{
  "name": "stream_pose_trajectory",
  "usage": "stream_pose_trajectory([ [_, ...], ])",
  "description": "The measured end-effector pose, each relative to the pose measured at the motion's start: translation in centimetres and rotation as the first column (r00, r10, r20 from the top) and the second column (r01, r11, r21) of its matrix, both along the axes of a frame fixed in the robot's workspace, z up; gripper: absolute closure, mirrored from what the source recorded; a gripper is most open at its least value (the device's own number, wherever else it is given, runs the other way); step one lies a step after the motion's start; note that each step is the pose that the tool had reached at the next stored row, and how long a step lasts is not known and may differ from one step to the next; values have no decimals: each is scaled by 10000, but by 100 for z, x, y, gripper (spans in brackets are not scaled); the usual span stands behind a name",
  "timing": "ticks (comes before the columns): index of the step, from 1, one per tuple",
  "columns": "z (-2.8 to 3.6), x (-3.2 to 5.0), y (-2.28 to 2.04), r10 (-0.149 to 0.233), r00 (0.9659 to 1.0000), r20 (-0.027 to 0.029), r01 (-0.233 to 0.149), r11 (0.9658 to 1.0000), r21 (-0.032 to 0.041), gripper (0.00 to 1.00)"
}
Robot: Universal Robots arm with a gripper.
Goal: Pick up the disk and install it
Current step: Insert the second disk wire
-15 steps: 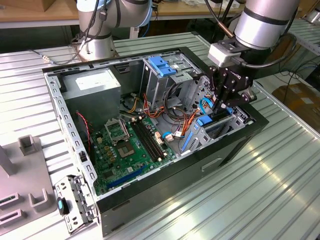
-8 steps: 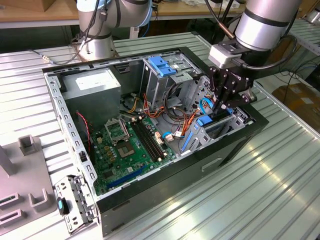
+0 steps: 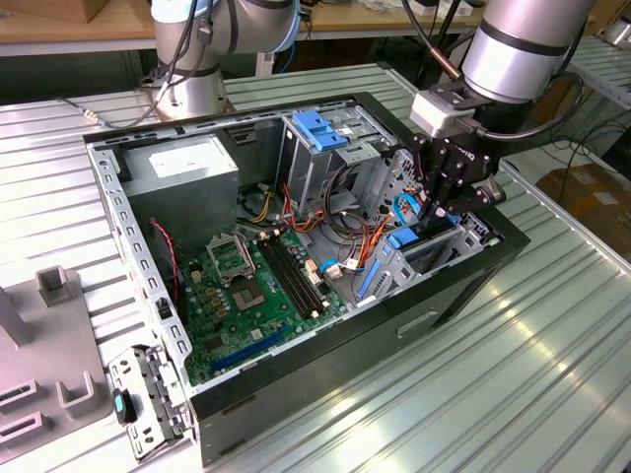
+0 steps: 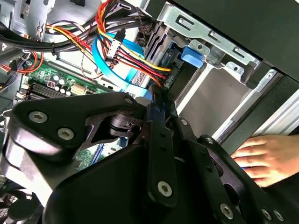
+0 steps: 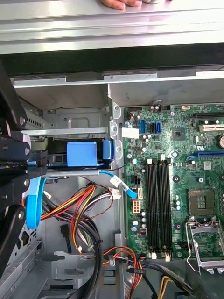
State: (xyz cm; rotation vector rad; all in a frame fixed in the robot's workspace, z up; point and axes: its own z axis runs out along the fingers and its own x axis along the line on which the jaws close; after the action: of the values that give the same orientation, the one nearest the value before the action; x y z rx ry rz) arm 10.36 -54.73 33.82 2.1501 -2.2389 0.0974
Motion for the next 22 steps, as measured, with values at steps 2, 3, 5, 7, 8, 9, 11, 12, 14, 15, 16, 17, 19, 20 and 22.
stream_pose_trajectory([
  [2, 0, 0, 0, 0, 10000, 1, 0, 10000, 0, 84],
  [3, 4, 0, 0, 0, 10000, 1, 0, 10000, 6, 84],
  [5, 24, 1, 0, 2, 10000, 2, -2, 10000, 22, 76],
  [7, 118, 2, 0, 0, 10000, 0, 0, 10000, 6, 76],
  [8, 149, 3, 0, 0, 10000, 1, 0, 10000, 8, 76],
  [9, 157, 3, 0, 0, 10000, 1, 0, 10000, 6, 76],
  [11, 159, 3, 0, 0, 10000, 0, 0, 10000, 5, 78],
  [12, 160, 3, 0, 0, 10000, 0, 0, 10000, 5, 85],
  [14, 161, 3, 0, 0, 10000, 0, 0, 10000, 6, 89],
  [15, 162, 3, 0, 0, 10000, 0, 0, 10000, 5, 89],
  [16, 162, 3, 0, 0, 10000, 0, 0, 10000, 5, 89],
  [17, 162, 3, 0, 0, 10000, 1, 0, 10000, 6, 89],
  [19, 163, 3, 0, 0, 10000, 1, 0, 10000, 5, 89],
  [20, 164, 3, 0, 0, 10000, 0, 0, 10000, 5, 89],
  [22, 165, 3, 0, 0, 10000, 0, 0, 10000, 6, 89],
])
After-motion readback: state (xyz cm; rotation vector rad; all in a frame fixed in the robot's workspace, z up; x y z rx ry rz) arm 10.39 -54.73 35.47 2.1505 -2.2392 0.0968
